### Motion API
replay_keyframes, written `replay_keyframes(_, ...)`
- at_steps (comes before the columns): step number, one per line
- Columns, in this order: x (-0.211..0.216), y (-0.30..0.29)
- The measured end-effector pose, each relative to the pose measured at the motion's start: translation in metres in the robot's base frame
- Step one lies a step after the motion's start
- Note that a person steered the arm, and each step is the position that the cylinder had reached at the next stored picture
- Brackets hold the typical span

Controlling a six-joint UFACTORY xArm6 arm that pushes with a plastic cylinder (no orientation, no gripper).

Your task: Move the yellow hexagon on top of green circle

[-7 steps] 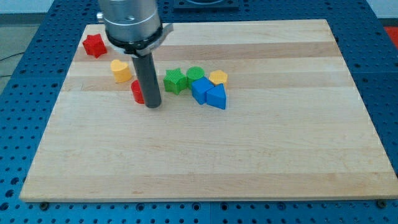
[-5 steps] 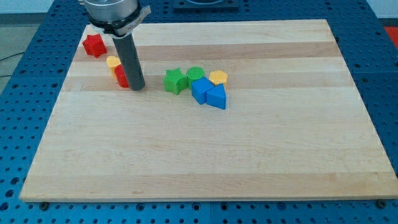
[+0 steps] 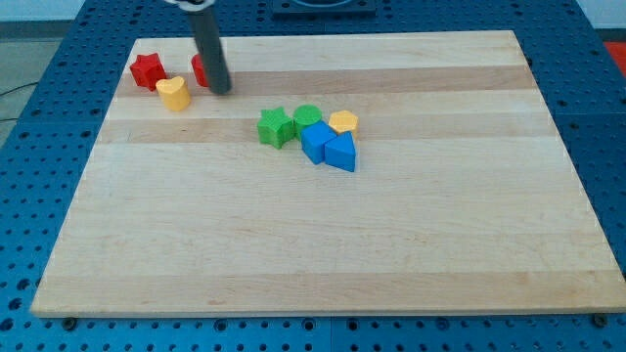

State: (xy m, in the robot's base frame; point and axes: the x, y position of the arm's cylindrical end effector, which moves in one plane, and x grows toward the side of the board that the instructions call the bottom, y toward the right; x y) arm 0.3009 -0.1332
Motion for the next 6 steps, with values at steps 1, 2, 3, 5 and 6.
replay_keyframes(1, -0.037, -0.001)
replay_keyframes(2, -0.039, -0.052)
replay_keyframes(3, -0.039, -0.012)
replay_keyframes(5, -0.023, 0.1)
replay_keyframes(6, 0.013, 0.242)
